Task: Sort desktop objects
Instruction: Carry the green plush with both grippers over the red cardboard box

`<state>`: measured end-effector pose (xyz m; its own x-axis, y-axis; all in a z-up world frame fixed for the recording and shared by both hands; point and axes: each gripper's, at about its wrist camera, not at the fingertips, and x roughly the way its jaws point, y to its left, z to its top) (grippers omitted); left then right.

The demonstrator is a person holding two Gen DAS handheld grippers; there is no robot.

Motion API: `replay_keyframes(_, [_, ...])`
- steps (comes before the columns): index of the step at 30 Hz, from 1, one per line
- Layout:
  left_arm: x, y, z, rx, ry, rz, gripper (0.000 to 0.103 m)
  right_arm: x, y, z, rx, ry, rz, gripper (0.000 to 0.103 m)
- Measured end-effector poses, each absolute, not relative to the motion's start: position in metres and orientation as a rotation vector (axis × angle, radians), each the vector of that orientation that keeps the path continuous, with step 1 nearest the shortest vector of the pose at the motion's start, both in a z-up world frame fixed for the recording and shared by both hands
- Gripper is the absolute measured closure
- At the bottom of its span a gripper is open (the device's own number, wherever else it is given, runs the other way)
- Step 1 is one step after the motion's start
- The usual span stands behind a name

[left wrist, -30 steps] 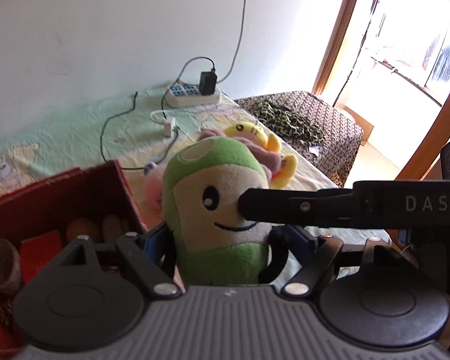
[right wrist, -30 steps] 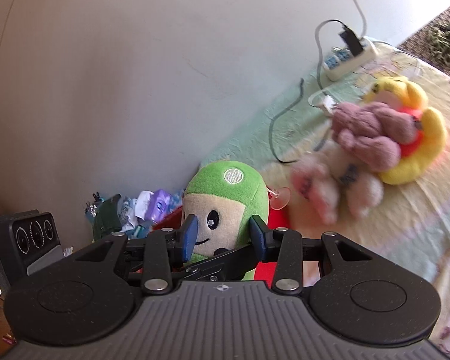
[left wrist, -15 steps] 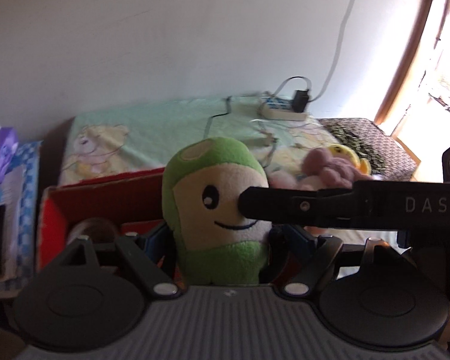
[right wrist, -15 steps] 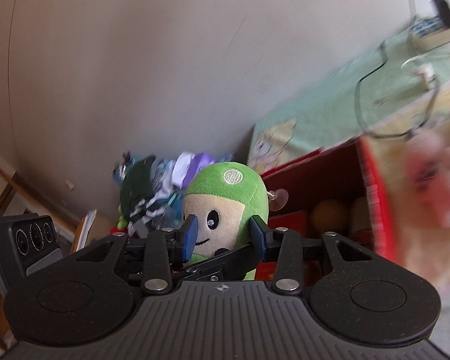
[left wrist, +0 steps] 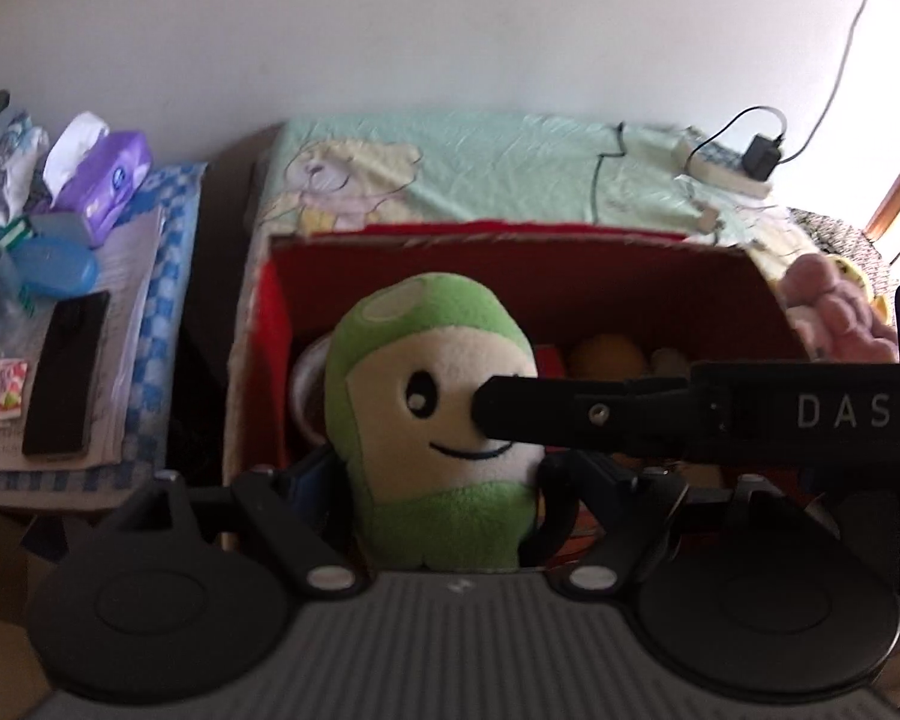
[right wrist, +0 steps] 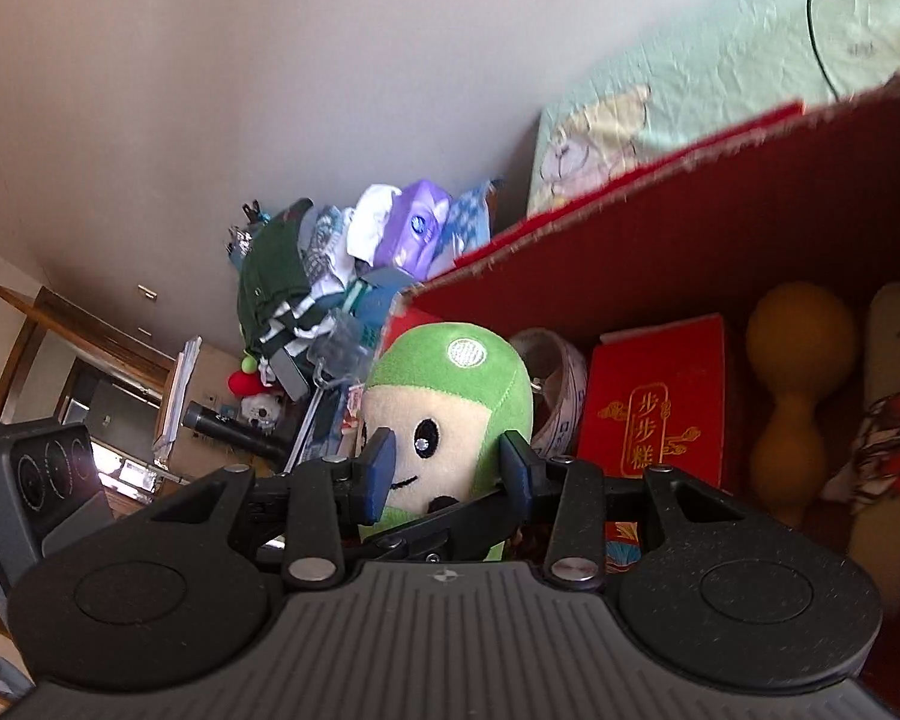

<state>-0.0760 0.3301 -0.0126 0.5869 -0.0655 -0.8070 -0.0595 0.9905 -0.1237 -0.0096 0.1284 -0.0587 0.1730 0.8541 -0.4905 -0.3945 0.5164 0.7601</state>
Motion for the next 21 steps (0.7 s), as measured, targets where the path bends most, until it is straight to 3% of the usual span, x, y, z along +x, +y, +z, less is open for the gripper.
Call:
replay_keyframes(7, [-0.072, 0.329, -0.023, -0.105, 0.978, 0.037, 0.022, -0.007, 0.134, -0.069, 0.527, 1.097, 0.938, 0.060])
replay_keyframes(13, [-0.068, 0.321, -0.030, -0.038, 0.987, 0.056, 0.016, -0.001, 0.129, -0.076, 0.544, 1.128, 0.932, 0.060])
replay_keyframes(21, [-0.072, 0.317, -0.028, -0.033, 1.002, 0.088, 0.014, 0.000, 0.131, -0.076, 0.478, 1.156, 0.956, 0.053])
